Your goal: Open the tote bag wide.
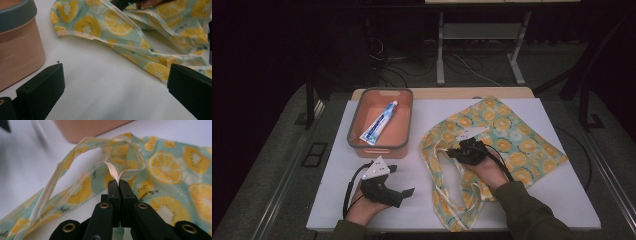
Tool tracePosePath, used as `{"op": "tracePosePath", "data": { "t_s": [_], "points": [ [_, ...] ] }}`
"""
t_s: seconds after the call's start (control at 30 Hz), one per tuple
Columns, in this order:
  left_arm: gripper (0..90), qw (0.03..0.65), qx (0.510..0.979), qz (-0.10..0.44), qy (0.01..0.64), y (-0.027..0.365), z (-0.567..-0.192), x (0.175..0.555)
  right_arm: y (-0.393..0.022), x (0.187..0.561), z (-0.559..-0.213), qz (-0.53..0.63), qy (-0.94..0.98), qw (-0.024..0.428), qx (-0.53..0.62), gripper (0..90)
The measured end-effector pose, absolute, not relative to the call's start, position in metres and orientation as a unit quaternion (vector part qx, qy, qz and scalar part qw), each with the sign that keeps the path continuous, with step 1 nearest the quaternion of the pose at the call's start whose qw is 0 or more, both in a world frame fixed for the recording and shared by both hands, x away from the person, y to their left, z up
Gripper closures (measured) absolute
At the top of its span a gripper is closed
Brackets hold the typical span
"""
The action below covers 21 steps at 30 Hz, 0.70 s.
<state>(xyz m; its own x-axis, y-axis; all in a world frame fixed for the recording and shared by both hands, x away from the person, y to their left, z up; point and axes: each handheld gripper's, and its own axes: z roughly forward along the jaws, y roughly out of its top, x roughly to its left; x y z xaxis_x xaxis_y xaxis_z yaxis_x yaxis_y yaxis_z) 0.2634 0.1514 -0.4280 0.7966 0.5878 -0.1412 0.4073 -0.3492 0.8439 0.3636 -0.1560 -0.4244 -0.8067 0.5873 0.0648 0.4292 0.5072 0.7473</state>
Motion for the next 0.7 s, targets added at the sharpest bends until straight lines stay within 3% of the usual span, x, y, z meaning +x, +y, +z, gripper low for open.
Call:
{"op": "tracePosePath", "data": {
  "t_s": [0.27, 0.33, 0.37, 0.4, 0.43, 0.5, 0.7],
  "points": [
    [0.0, 0.481, 0.817, 0.090, 0.304, 0.151, -0.429, 0.264, -0.160, 0.376, -0.424, 0.393, 0.857, 0.101, 0.319, 86.0],
    [0.0, 0.481, 0.818, 0.090, 0.304, 0.150, -0.429, 0.263, -0.162, 0.372, -0.426, 0.392, 0.859, 0.092, 0.316, 73.1],
    [0.0, 0.481, 0.818, 0.090, 0.303, 0.150, -0.429, 0.263, -0.162, 0.372, -0.426, 0.392, 0.859, 0.092, 0.316, 73.1],
    [0.0, 0.481, 0.818, 0.090, 0.302, 0.150, -0.429, 0.263, -0.165, 0.364, -0.422, 0.397, 0.861, 0.083, 0.306, 57.8],
    [0.0, 0.480, 0.818, 0.091, 0.303, 0.151, -0.429, 0.263, -0.165, 0.364, -0.422, 0.397, 0.861, 0.083, 0.306, 57.8],
    [0.0, 0.481, 0.817, 0.090, 0.305, 0.151, -0.429, 0.264, -0.175, 0.348, -0.412, 0.410, 0.861, 0.076, 0.290, 45.5],
    [0.0, 0.478, 0.818, 0.088, 0.307, 0.151, -0.430, 0.264, -0.188, 0.318, -0.400, 0.419, 0.864, 0.079, 0.266, 38.0]
  ]
}}
